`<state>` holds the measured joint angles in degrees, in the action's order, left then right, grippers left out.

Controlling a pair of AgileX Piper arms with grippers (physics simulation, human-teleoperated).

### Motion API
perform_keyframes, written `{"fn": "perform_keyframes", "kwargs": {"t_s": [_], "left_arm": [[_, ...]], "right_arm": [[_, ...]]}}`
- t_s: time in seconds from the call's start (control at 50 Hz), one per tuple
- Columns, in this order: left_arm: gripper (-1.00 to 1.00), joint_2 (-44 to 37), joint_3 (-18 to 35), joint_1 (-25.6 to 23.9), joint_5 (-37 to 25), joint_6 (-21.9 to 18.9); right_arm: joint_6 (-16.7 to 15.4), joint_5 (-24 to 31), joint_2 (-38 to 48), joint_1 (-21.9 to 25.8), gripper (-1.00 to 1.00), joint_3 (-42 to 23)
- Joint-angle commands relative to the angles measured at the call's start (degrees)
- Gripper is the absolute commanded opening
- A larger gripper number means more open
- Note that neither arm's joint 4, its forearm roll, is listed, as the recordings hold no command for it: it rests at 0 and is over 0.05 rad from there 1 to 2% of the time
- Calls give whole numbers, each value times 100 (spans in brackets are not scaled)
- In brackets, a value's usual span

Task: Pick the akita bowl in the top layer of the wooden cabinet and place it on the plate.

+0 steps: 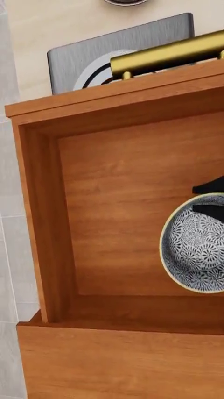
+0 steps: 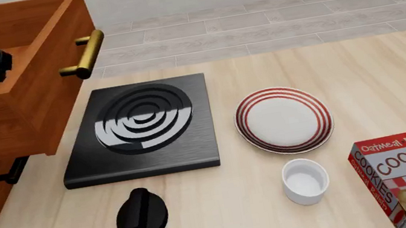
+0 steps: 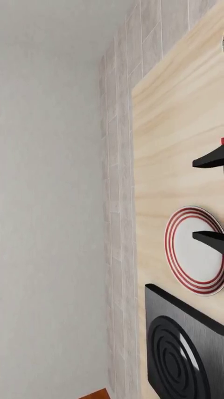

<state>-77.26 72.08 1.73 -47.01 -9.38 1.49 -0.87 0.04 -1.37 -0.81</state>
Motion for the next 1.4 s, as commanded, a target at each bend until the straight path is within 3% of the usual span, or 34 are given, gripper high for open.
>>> {"fn": "perform_keyframes", "kwargs": {"t_s": [0.02,0.82,1.4], "left_arm": [[-100,-101,12,-28,-104,-12],[-100,-113,858,-400,-330,240],[-100,-291,1865,-604,-605,-47]], "right_arm": [[5,1,0,-1,100,-3],[10,-26,-2,-10,100,3],[-49,-22,-2,20,100,-9]]}}
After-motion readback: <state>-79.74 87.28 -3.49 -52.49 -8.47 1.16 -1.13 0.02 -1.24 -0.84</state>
